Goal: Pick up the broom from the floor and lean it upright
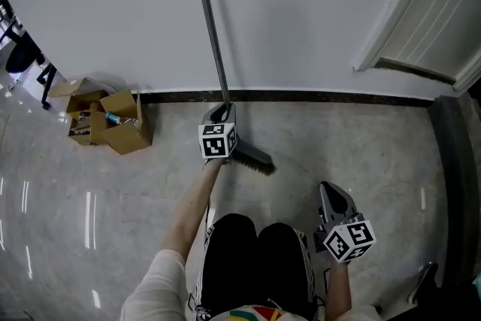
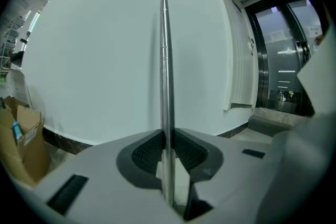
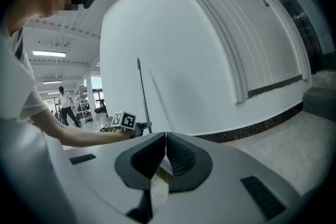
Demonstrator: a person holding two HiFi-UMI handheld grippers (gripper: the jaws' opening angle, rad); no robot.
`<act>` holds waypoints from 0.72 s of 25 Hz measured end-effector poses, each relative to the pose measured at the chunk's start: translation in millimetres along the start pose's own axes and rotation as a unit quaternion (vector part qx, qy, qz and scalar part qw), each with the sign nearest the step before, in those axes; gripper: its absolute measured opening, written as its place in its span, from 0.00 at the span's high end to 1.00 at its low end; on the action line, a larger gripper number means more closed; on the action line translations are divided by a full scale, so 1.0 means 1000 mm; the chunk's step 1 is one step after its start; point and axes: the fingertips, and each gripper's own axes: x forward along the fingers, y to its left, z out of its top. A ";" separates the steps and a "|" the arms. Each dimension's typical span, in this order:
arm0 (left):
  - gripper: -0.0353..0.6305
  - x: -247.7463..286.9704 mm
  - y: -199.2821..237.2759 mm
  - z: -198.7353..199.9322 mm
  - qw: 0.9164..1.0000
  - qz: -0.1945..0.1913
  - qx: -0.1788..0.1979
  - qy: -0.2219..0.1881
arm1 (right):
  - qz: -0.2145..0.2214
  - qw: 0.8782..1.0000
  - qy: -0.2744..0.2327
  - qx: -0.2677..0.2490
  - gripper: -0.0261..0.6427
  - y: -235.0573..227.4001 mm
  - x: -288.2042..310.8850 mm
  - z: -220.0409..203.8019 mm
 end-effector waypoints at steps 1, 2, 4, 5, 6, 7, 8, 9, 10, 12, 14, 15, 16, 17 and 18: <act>0.77 0.006 0.000 0.000 1.000 -0.001 -0.002 0.001 | -0.002 1.000 0.001 0.003 0.94 -0.002 0.001 -0.003; 0.77 0.013 0.000 0.001 1.000 -0.002 -0.003 0.003 | -0.004 1.000 0.002 0.005 0.94 -0.004 0.002 -0.005; 0.77 0.026 0.000 0.002 1.000 -0.005 -0.003 0.005 | -0.006 1.000 0.004 0.008 0.94 -0.007 0.005 -0.010; 0.77 0.032 0.000 0.002 1.000 -0.005 -0.004 0.006 | -0.007 1.000 0.004 0.007 0.94 -0.009 0.006 -0.012; 0.77 0.037 -0.001 0.002 1.000 -0.004 -0.005 0.006 | -0.007 1.000 0.005 0.006 0.94 -0.010 0.007 -0.014; 0.77 0.042 -0.001 0.002 1.000 -0.002 -0.007 0.006 | -0.008 1.000 0.006 0.005 0.94 -0.011 0.007 -0.016; 0.77 0.046 -0.001 0.002 1.000 -0.001 -0.009 0.006 | -0.008 1.000 0.006 0.005 0.94 -0.012 0.007 -0.018; 0.77 0.049 -0.002 0.001 1.000 0.000 -0.011 0.006 | -0.009 1.000 0.006 0.005 0.94 -0.013 0.006 -0.020; 0.78 0.052 -0.002 0.001 1.000 0.001 -0.012 0.006 | -0.009 1.000 0.006 0.005 0.94 -0.014 0.005 -0.021; 0.78 0.056 -0.002 0.001 1.000 0.000 -0.011 0.007 | -0.012 1.000 0.005 0.005 0.94 -0.016 0.004 -0.022; 0.77 0.058 -0.002 0.002 1.000 0.000 -0.005 0.007 | -0.015 1.000 0.004 0.006 0.94 -0.017 0.001 -0.022; 0.77 0.057 -0.003 0.003 1.000 0.001 0.003 0.007 | -0.016 1.000 0.004 0.006 0.94 -0.017 -0.001 -0.022; 0.77 0.055 -0.003 0.006 1.000 0.005 0.011 0.005 | -0.017 1.000 0.004 0.007 0.94 -0.017 -0.002 -0.022; 0.77 0.052 -0.004 0.010 1.000 0.010 0.018 -0.001 | -0.017 1.000 0.003 0.008 0.94 -0.016 -0.004 -0.021; 0.76 0.048 -0.004 0.015 1.000 0.014 0.022 -0.009 | -0.016 1.000 0.002 0.009 0.94 -0.015 -0.005 -0.020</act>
